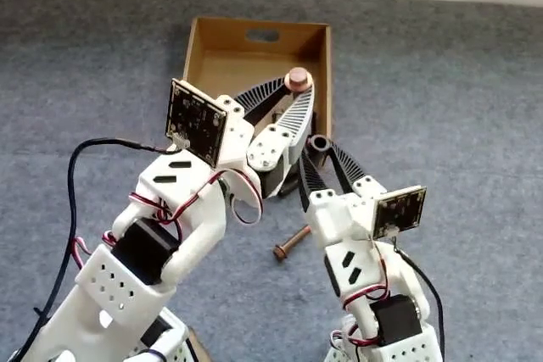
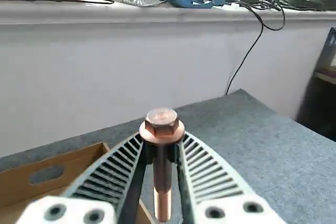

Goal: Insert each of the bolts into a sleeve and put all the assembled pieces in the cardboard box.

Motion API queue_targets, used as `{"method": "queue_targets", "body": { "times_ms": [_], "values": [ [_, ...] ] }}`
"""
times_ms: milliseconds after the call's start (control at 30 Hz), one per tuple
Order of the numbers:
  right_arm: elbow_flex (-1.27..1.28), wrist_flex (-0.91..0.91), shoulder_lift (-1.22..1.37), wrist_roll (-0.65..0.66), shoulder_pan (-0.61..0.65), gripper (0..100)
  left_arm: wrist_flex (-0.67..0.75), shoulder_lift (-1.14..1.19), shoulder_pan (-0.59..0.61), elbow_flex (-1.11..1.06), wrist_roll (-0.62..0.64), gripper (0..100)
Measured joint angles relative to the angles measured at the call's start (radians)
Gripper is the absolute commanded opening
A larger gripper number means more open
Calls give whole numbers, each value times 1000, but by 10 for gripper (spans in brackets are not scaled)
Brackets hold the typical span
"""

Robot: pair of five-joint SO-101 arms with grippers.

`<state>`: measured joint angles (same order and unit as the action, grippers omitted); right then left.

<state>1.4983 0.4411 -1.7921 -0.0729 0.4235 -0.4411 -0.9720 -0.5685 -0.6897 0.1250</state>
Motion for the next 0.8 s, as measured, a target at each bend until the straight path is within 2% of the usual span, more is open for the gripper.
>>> {"method": "queue_targets", "body": {
  "times_ms": [300,533,800],
  "values": [
    [0,0,2,0,0,5,3,71,-68,-5,0,9],
    [0,0,3,0,2,5,69,129,-69,-5,0,9],
    [0,0,3,0,2,5,74,144,-77,-5,2,10]
  ]
}}
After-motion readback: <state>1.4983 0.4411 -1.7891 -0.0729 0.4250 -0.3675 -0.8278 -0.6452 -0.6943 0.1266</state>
